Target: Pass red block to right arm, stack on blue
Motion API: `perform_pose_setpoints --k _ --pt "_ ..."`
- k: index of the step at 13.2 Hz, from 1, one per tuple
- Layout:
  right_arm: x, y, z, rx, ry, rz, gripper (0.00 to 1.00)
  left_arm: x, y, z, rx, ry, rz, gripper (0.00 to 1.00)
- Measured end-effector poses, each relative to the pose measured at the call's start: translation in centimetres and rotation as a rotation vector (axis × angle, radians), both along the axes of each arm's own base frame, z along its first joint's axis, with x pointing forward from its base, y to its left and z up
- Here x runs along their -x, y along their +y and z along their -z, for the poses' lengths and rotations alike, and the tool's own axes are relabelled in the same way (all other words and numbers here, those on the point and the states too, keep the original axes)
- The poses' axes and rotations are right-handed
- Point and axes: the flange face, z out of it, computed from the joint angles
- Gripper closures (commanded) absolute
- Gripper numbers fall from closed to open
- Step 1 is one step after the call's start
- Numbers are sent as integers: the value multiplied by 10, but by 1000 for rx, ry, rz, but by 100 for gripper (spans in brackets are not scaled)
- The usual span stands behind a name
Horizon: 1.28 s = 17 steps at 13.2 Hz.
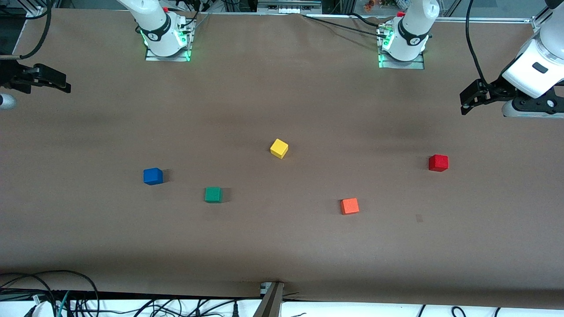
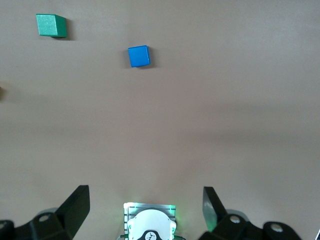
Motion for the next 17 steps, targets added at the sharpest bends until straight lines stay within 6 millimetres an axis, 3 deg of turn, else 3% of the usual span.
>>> perform_pose_setpoints --k 7,14,17 --pt "0 -1 0 0 0 1 0 0 3 11 -5 55 -7 0" --pt "0 -1 0 0 0 1 0 -22 20 58 -9 142 -39 0" --pt "0 -1 0 0 0 1 0 -23 23 62 -9 151 -37 0"
